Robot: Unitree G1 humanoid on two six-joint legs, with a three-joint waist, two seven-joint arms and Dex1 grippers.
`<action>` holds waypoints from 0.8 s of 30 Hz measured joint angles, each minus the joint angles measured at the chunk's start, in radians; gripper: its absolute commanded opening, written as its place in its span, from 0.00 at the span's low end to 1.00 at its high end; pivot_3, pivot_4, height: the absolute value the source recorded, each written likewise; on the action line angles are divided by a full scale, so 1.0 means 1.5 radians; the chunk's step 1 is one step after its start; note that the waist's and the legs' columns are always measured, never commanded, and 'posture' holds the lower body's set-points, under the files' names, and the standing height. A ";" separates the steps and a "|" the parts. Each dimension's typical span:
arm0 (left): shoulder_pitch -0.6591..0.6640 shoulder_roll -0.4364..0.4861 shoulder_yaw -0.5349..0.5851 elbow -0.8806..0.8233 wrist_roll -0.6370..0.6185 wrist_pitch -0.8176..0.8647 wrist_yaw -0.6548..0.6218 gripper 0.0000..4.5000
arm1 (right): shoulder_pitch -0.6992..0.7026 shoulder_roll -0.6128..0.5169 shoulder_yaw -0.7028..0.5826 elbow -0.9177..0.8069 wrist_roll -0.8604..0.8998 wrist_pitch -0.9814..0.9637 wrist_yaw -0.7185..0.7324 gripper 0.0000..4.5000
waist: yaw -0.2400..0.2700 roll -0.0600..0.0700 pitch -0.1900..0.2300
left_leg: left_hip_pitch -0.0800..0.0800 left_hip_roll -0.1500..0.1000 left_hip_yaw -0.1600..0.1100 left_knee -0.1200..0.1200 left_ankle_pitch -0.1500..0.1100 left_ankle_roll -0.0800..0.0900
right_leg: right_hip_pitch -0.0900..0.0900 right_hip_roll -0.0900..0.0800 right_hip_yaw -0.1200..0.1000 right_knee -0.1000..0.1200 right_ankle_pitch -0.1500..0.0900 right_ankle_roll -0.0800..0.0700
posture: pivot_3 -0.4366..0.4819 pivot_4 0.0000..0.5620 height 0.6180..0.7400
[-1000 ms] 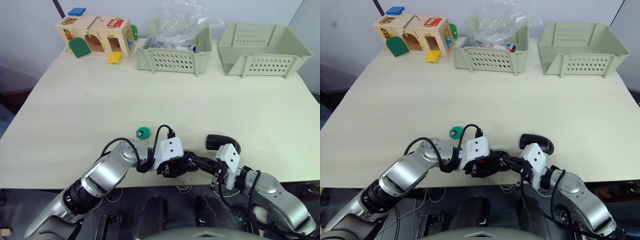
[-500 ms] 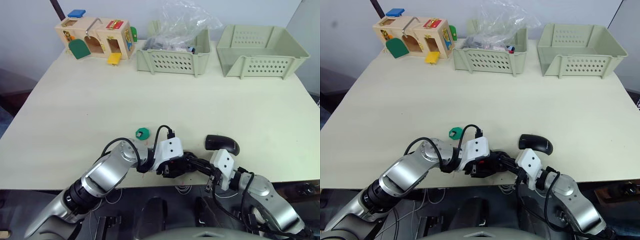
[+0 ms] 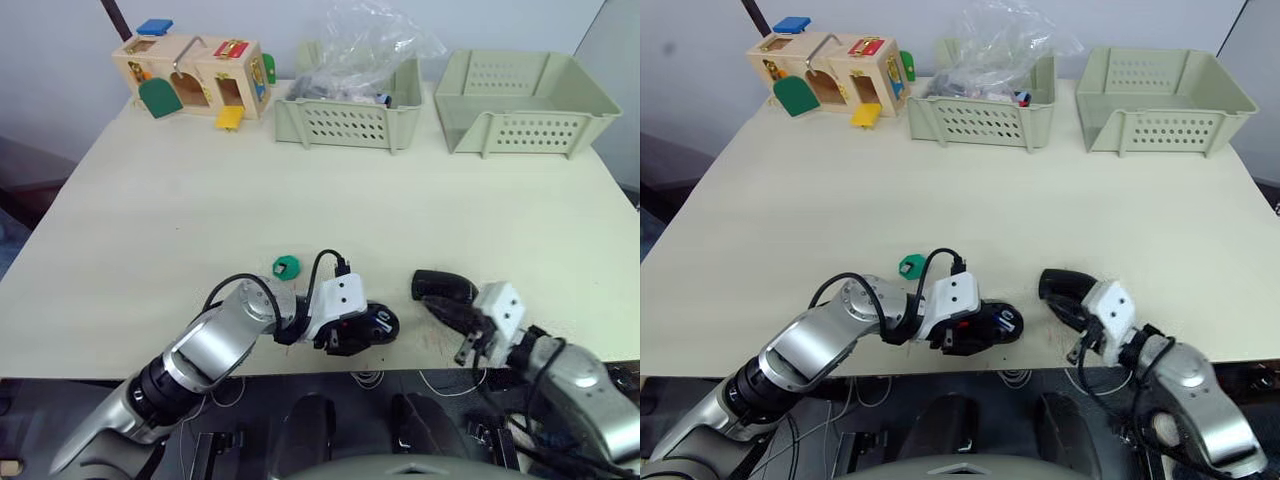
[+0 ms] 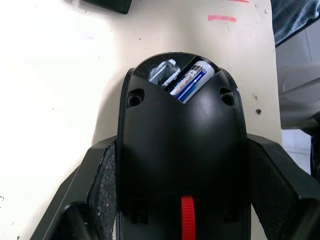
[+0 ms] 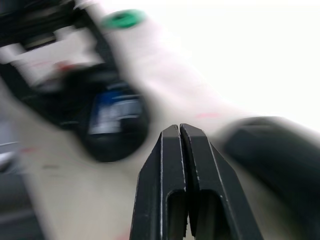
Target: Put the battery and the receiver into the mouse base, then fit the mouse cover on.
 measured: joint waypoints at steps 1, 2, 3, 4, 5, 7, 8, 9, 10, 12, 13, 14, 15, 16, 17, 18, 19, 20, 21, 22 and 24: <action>0.000 0.000 0.000 0.000 0.000 0.000 0.000 0.66 | 0.001 -0.034 -0.030 0.007 0.012 0.008 0.027 0.30 | 0.000 0.000 0.000 | 0.000 0.000 0.000 0.000 0.000 0.000 | 0.000 0.000 0.000 0.000 0.000 0.000 | 0.48 0.27 1.00; -0.002 -0.001 -0.001 0.001 -0.001 0.000 0.000 0.66 | 0.003 -0.075 -0.064 0.022 0.028 0.005 0.076 0.41 | 0.001 0.000 0.000 | 0.000 0.000 0.000 0.000 0.000 0.000 | 0.000 0.000 0.000 0.000 0.000 0.000 | 0.48 0.27 1.00; -0.003 -0.001 -0.001 0.002 -0.001 0.000 -0.001 0.66 | 0.008 -0.114 -0.092 0.036 0.035 0.005 0.113 0.53 | 0.001 0.000 0.000 | 0.000 0.000 0.000 0.000 0.000 0.000 | 0.000 0.000 0.000 0.000 0.000 0.000 | 0.48 0.27 1.00; -0.005 0.000 -0.001 0.003 -0.001 0.000 -0.002 0.66 | 0.012 -0.143 -0.126 0.055 0.041 0.002 0.152 0.67 | 0.001 0.000 0.000 | 0.000 0.000 -0.001 0.000 0.000 0.000 | 0.000 0.000 0.000 0.000 0.000 0.000 | 0.48 0.27 1.00; -0.006 0.001 -0.001 0.004 -0.001 0.000 -0.003 0.66 | 0.014 -0.158 -0.147 0.064 0.046 0.000 0.173 0.77 | 0.001 0.000 0.000 | 0.000 0.000 -0.001 0.000 0.000 0.000 | 0.000 0.001 -0.001 0.000 0.000 0.000 | 0.48 0.27 1.00; -0.007 0.002 -0.001 0.005 -0.001 -0.001 -0.005 0.66 | 0.024 -0.181 -0.189 0.080 0.064 -0.016 0.241 0.98 | 0.001 0.000 0.000 | 0.000 0.000 -0.001 0.000 0.000 0.000 | 0.000 0.001 -0.001 0.000 0.000 0.000 | 0.48 0.27 1.00; -0.007 0.002 -0.001 0.006 -0.001 -0.001 -0.005 0.66 | 0.032 -0.189 -0.200 0.083 0.066 -0.022 0.266 0.98 | 0.001 0.000 0.000 | 0.000 0.000 -0.001 0.000 0.000 0.000 | 0.000 0.001 -0.001 0.000 0.000 0.000 | 0.48 0.27 1.00; -0.007 0.002 -0.001 0.006 -0.001 -0.002 -0.005 0.66 | 0.035 -0.192 -0.205 0.084 0.067 -0.024 0.278 0.98 | 0.001 0.000 0.000 | 0.000 0.000 -0.001 0.000 0.000 0.000 | 0.000 0.001 -0.001 0.000 0.000 0.000 | 0.48 0.27 1.00; -0.007 0.002 -0.001 0.006 -0.001 -0.002 -0.005 0.66 | 0.038 -0.193 -0.212 0.084 0.072 -0.025 0.292 0.98 | 0.001 0.000 0.000 | 0.000 0.000 -0.001 0.000 0.000 0.000 | 0.000 0.001 0.000 0.000 0.000 0.000 | 0.48 0.27 1.00; -0.007 0.002 -0.001 0.006 -0.001 -0.002 -0.005 0.66 | 0.039 -0.193 -0.231 0.084 0.090 -0.022 0.316 0.98 | 0.001 0.000 0.000 | 0.000 0.000 0.000 0.000 0.000 0.000 | 0.000 0.001 0.000 0.000 0.000 0.000 | 0.48 0.27 1.00; -0.006 0.002 -0.001 0.006 -0.001 -0.003 -0.005 0.66 | 0.038 -0.192 -0.238 0.083 0.097 -0.019 0.321 0.98 | 0.001 0.000 0.001 | 0.000 0.000 -0.001 0.000 0.000 0.000 | 0.000 0.001 0.000 0.000 0.000 0.000 | 0.48 0.27 1.00; -0.005 0.002 0.000 0.006 -0.001 -0.004 -0.005 0.66 | 0.037 -0.192 -0.240 0.082 0.102 -0.016 0.322 0.98 | 0.001 0.000 0.001 | 0.000 0.000 -0.001 0.000 0.000 0.000 | 0.000 0.001 0.000 0.000 0.000 0.000 | 0.48 0.27 1.00; -0.005 0.002 0.000 0.006 -0.001 -0.005 -0.005 0.66 | 0.035 -0.192 -0.240 0.081 0.105 -0.012 0.323 0.98 | 0.001 0.000 0.001 | 0.000 0.000 -0.001 0.000 0.000 0.000 | 0.000 0.001 0.000 0.000 0.000 0.000 | 0.48 0.27 1.00; -0.003 0.002 0.000 0.006 -0.001 -0.008 -0.005 0.66 | 0.034 -0.190 -0.240 0.079 0.109 -0.008 0.323 0.98 | 0.001 0.000 0.000 | 0.000 0.000 -0.001 0.000 0.000 0.000 | 0.000 0.001 0.000 0.000 0.000 0.000 | 0.48 0.27 1.00; -0.002 0.003 0.000 0.006 -0.001 -0.010 -0.005 0.66 | 0.034 -0.189 -0.240 0.078 0.111 -0.007 0.322 0.98 | 0.001 0.000 0.000 | 0.000 0.000 -0.001 0.000 0.000 0.000 | 0.000 0.001 0.000 0.000 0.000 0.000 | 0.48 0.27 1.00; 0.000 0.004 0.000 0.006 -0.001 -0.014 -0.005 0.66 | 0.034 -0.186 -0.240 0.074 0.113 -0.006 0.322 0.98 | 0.001 0.000 0.001 | 0.000 0.000 -0.001 0.000 0.000 0.000 | 0.000 0.001 0.000 0.000 0.000 0.000 | 0.48 0.27 1.00; 0.001 0.004 0.000 0.006 -0.001 -0.016 -0.005 0.66 | 0.034 -0.184 -0.240 0.072 0.114 -0.004 0.322 0.98 | 0.001 0.000 0.000 | 0.000 0.000 -0.001 0.000 0.000 0.000 | 0.000 0.001 0.000 0.000 0.000 0.000 | 0.48 0.27 1.00; 0.002 0.005 0.000 0.006 -0.001 -0.017 -0.005 0.66 | 0.034 -0.183 -0.240 0.071 0.114 -0.002 0.322 0.98 | 0.001 0.000 0.000 | 0.000 0.000 -0.001 0.000 0.000 0.000 | 0.000 0.001 0.000 0.000 0.000 0.000 | 0.48 0.27 1.00; 0.003 0.006 0.000 0.006 -0.001 -0.019 -0.005 0.66 | 0.034 -0.182 -0.240 0.070 0.114 0.000 0.322 0.98 | 0.001 0.000 0.000 | 0.000 0.000 -0.001 0.000 0.000 0.000 | 0.000 0.001 0.000 0.000 0.000 0.000 | 0.48 0.27 1.00; 0.003 0.006 0.001 0.006 -0.001 -0.020 -0.005 0.77 | 0.035 -0.182 -0.240 0.069 0.114 0.002 0.322 1.00 | 0.001 0.000 0.000 | 0.000 0.000 -0.001 0.000 0.000 0.000 | 0.000 0.001 0.000 0.000 0.000 0.000 | 0.48 0.27 1.00; 0.010 0.001 0.007 0.008 -0.004 -0.026 -0.003 0.96 | 0.035 -0.177 -0.241 0.067 0.114 0.005 0.321 1.00 | 0.001 0.000 0.000 | 0.000 0.000 -0.001 0.000 0.000 0.000 | 0.000 0.001 0.000 0.000 0.000 0.000 | 0.48 0.27 1.00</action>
